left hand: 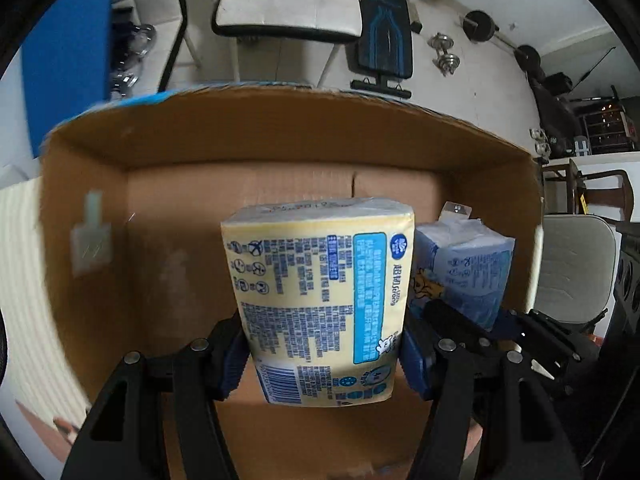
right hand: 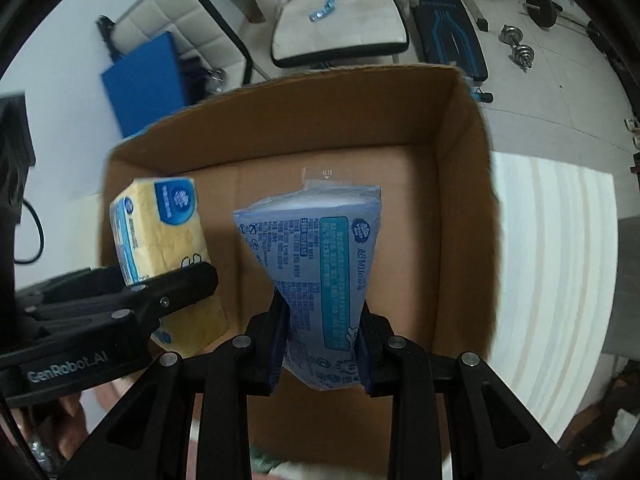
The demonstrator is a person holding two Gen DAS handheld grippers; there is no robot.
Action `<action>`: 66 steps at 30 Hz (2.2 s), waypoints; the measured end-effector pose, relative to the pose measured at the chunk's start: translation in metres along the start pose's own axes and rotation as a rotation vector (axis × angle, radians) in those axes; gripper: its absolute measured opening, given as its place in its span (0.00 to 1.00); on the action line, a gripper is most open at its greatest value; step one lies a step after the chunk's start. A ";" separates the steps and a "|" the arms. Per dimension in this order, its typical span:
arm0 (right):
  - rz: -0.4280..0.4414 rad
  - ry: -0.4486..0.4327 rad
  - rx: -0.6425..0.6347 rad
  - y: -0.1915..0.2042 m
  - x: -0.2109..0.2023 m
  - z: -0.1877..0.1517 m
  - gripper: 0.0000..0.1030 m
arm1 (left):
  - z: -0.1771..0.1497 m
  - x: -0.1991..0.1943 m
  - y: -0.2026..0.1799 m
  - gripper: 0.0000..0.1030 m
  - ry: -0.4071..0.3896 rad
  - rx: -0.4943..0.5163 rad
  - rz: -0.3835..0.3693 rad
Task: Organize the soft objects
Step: 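Lower both packs into the box and open both tools, then grasp the green bag with the left tool while the right grasps the red bag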
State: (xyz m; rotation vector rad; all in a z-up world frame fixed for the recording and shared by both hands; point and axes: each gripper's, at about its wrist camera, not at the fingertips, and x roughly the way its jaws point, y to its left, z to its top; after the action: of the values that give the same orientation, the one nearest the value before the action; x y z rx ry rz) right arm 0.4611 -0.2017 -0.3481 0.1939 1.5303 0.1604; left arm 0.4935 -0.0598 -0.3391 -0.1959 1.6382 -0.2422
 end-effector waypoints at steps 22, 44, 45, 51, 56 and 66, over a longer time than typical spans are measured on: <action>-0.150 0.021 -0.051 0.014 -0.002 0.026 0.89 | 0.018 -0.009 -0.013 0.96 0.035 0.066 0.066; -0.081 -0.117 0.008 -0.017 -0.062 -0.196 1.00 | -0.268 -0.038 0.060 0.93 0.000 -0.270 -0.012; -0.075 -0.095 0.033 -0.026 -0.051 -0.207 1.00 | -0.279 -0.023 0.064 0.82 0.024 -0.308 -0.023; -0.073 0.030 0.115 -0.058 0.025 -0.238 0.96 | -0.313 0.057 0.088 0.62 0.124 -0.498 -0.094; -0.103 0.064 0.133 -0.067 0.057 -0.243 0.82 | -0.309 0.086 0.091 0.62 0.119 -0.558 -0.093; -0.055 0.205 0.125 -0.086 0.071 -0.282 0.55 | -0.306 0.090 0.049 0.41 0.115 -0.188 0.244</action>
State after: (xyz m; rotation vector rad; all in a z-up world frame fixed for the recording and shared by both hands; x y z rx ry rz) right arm 0.1799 -0.2621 -0.4455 0.2400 1.7494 0.0410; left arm 0.1821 -0.0252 -0.4164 -0.1243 1.7815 0.0885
